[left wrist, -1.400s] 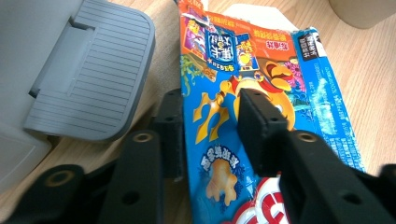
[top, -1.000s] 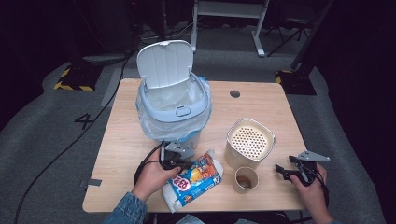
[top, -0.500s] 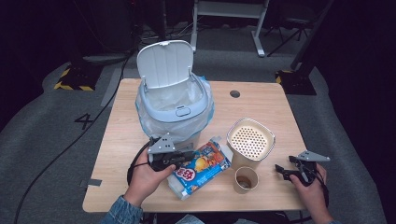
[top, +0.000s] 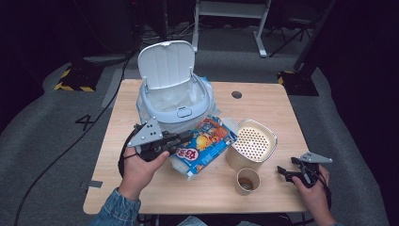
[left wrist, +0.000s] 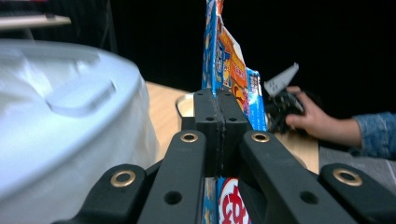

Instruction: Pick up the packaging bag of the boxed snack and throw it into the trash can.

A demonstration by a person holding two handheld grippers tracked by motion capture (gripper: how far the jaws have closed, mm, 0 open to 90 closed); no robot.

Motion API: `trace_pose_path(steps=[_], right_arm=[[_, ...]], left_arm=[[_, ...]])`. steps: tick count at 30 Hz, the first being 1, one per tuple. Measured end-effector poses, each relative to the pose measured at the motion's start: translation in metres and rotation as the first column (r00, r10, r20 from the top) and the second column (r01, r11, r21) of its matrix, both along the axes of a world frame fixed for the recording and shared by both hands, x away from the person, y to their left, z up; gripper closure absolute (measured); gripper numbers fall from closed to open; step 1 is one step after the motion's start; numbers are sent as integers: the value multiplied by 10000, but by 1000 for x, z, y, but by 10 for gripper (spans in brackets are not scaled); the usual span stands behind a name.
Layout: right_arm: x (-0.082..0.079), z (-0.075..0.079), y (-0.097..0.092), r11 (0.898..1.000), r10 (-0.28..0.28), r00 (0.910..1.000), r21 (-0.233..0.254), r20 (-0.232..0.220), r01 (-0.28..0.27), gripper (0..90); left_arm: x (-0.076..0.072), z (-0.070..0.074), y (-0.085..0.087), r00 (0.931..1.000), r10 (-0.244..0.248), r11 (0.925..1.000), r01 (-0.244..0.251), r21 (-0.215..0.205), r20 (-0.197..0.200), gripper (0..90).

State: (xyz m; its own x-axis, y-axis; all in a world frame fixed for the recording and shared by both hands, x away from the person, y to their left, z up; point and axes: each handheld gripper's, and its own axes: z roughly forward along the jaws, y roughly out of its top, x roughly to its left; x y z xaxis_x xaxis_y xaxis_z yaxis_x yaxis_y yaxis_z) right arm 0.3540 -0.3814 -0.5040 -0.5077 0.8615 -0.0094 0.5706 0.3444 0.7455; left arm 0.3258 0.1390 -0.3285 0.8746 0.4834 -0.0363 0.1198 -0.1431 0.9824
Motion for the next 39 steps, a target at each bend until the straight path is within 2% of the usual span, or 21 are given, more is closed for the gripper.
trace_pose_path(steps=[7, 13, 22, 30, 36, 39], right_arm=[[0, 0, 0, 10000, 1, 10000, 0, 1, -1, 211], [0, 0, 0, 10000, -9, 10000, 5, -4, 9, 211], [0, 0, 0, 10000, -2, 10000, 3, -1, 2, 211], [0, 0, 0, 10000, -2, 10000, 2, 0, 2, 211], [0, 0, 0, 10000, 1, 10000, -1, 1, -1, 211], [0, 0, 0, 10000, -1, 10000, 1, -1, 1, 211]], left_arm=[[5, 17, 3, 9972, 436, 9964, -390, -751, 610, 893], [10, 29, 4, 9943, 720, 9929, -640, -999, 789, 893], [14, 54, 6, 9868, 1206, 9898, -1113, -889, 1083, 893], [16, 72, 7, 9807, 1429, 9873, -1320, -880, 1331, 893], [22, 87, 9, 9740, 1814, 9824, -1733, -693, 1359, 893], [25, 98, 10, 9735, 1881, 9805, -1785, -822, 1304, 893]])
